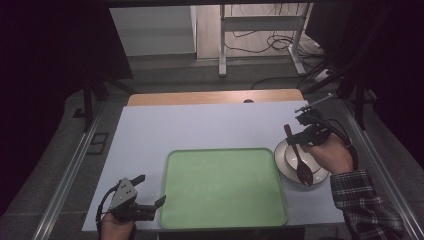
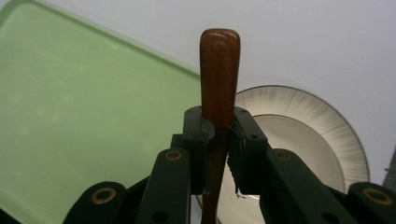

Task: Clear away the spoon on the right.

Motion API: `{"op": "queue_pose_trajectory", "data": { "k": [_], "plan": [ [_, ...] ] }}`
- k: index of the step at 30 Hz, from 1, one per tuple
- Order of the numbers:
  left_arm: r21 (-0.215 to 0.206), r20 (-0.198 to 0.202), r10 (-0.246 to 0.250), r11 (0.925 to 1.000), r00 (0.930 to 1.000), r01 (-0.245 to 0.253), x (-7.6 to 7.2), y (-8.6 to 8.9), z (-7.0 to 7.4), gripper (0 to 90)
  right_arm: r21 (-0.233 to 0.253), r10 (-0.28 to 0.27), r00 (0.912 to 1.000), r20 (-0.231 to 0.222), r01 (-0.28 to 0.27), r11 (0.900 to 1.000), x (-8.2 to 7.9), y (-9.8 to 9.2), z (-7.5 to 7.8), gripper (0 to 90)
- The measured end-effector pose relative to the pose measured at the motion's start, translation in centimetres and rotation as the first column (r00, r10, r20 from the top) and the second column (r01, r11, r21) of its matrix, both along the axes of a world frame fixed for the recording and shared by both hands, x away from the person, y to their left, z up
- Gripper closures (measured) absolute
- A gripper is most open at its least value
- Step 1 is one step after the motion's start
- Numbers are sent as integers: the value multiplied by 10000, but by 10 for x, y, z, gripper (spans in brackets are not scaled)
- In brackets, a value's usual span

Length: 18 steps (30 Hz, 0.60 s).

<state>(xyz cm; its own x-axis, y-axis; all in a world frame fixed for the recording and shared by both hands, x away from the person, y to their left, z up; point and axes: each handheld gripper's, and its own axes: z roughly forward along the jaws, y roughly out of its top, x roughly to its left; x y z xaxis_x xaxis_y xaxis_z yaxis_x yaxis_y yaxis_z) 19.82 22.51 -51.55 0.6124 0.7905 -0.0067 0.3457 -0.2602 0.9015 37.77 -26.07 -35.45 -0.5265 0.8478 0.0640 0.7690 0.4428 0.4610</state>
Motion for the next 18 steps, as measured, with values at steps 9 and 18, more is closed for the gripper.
{"op": "queue_pose_trajectory", "data": {
  "k": [9,18],
  "plan": [
    [8,3,-15,10000,10000,15,0,0,0,29,119,359,9978,-560,-353,9993,-4,13,-10,782],
    [16,8,-26,10000,10000,26,0,0,0,29,175,694,9923,-1022,-680,9975,-7,28,-23,783]
  ]
}}
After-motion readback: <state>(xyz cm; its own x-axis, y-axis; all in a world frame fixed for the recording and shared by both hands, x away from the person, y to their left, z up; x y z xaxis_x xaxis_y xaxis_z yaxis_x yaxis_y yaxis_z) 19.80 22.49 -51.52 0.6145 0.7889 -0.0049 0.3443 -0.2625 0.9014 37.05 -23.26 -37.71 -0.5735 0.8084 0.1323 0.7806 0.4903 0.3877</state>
